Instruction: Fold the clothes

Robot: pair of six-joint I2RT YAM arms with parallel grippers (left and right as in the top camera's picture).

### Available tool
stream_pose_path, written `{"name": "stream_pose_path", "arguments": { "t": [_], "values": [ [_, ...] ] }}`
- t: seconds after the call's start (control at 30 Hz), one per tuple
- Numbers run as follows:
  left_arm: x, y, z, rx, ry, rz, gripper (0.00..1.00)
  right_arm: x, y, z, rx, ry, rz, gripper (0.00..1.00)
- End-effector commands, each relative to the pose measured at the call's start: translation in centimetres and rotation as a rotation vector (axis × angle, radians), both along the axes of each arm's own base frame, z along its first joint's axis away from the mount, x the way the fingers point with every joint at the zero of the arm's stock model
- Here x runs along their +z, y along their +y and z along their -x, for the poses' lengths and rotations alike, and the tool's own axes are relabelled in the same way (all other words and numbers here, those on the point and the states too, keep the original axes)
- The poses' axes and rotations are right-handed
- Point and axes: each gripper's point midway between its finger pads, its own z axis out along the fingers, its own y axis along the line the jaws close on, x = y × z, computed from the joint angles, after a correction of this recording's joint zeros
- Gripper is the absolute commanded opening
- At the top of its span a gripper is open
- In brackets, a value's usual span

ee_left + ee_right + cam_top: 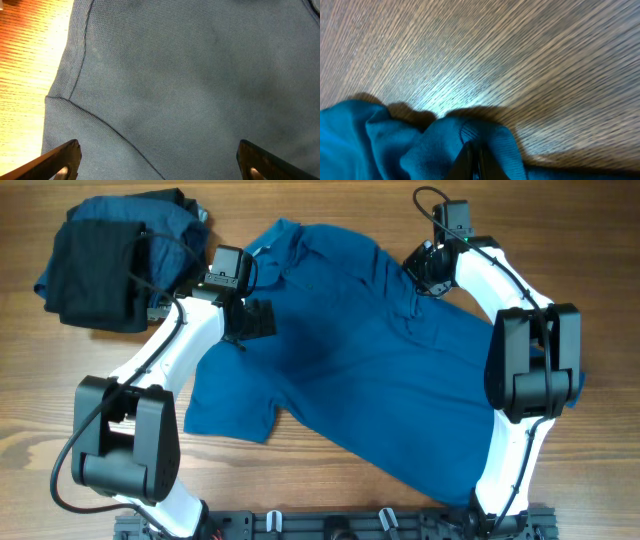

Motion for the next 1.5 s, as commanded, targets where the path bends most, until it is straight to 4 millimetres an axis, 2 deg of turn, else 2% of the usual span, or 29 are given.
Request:
{"name": "stream_pose_path", "arguments": {
  "t": [0.0, 0.03, 0.13, 0.17, 0.47, 0.67, 0.77, 0.8, 0.93, 1.0, 1.07, 1.1, 1.23, 1.3, 1.33, 1.37, 1.47],
  "values": [
    [0.0, -0.1, 0.2, -0.008, 0.005, 0.009, 1.0, -1.6, -0.9, 0.5, -0.019, 0.027, 0.066, 0.04],
    [0.0, -0.1, 0.2, -0.008, 0.005, 0.009, 1.0, -1.5, -0.9, 0.2, -0.001, 0.013, 0.073, 0.04],
    [0.0, -0.1, 0.2, -0.008, 0.005, 0.009, 1.0, -0.3, 1.1, -1.7, 0.183, -0.102, 0.032, 0.04],
    [0.0, -0.1, 0.2, -0.008, 0.005, 0.009, 1.0, 0.1, 1.3, -2.0, 0.194, -0.114, 0.021, 0.04],
    [0.0, -0.1, 0.2, -0.008, 0.005, 0.009, 1.0, 3.3, -2.1, -5.2, 0.254, -0.24, 0.074, 0.04],
    [0.0, -0.1, 0.2, -0.008, 0.005, 0.009, 1.0, 6.1, -3.8, -8.7, 0.277, -0.423, 0.145, 0.04],
    [0.0, -0.1, 0.2, -0.008, 0.005, 0.009, 1.0, 8.4, -3.9, -10.7, 0.35, -0.559, 0.234, 0.04],
    [0.0, -0.1, 0.2, -0.008, 0.005, 0.009, 1.0, 8.8, -4.6, -11.4, 0.33, -0.586, 0.285, 0.04],
    [0.0, -0.1, 0.2, -0.008, 0.005, 0.009, 1.0, 8.6, -5.9, -13.0, 0.292, -0.646, 0.372, 0.04],
    [0.0, -0.1, 0.2, -0.008, 0.005, 0.009, 1.0, 7.4, -6.6, -13.6, 0.266, -0.651, 0.403, 0.04],
    [0.0, -0.1, 0.2, -0.008, 0.005, 0.009, 1.0, 6.0, -6.5, -13.8, 0.274, -0.641, 0.399, 0.04],
    [0.0, -0.1, 0.2, -0.008, 0.005, 0.009, 1.0, 5.8, -5.8, -13.6, 0.328, -0.641, 0.383, 0.04],
    [0.0, -0.1, 0.2, -0.008, 0.005, 0.009, 1.0, 7.9, -4.0, -12.2, 0.51, -0.56, 0.351, 0.04],
    [0.0, -0.1, 0.2, -0.008, 0.005, 0.009, 1.0, 9.1, -3.3, -10.5, 0.623, -0.456, 0.348, 0.05],
    [0.0, -0.1, 0.2, -0.008, 0.005, 0.009, 1.0, 9.5, -3.2, -10.0, 0.635, -0.426, 0.341, 0.09],
    [0.0, -0.1, 0.2, -0.008, 0.005, 0.009, 1.0, 10.4, -3.1, -9.9, 0.634, -0.432, 0.337, 0.04],
    [0.0, -0.1, 0.2, -0.008, 0.005, 0.009, 1.0, 10.7, -2.4, -8.4, 0.66, -0.399, 0.281, 0.04]
  ]
}}
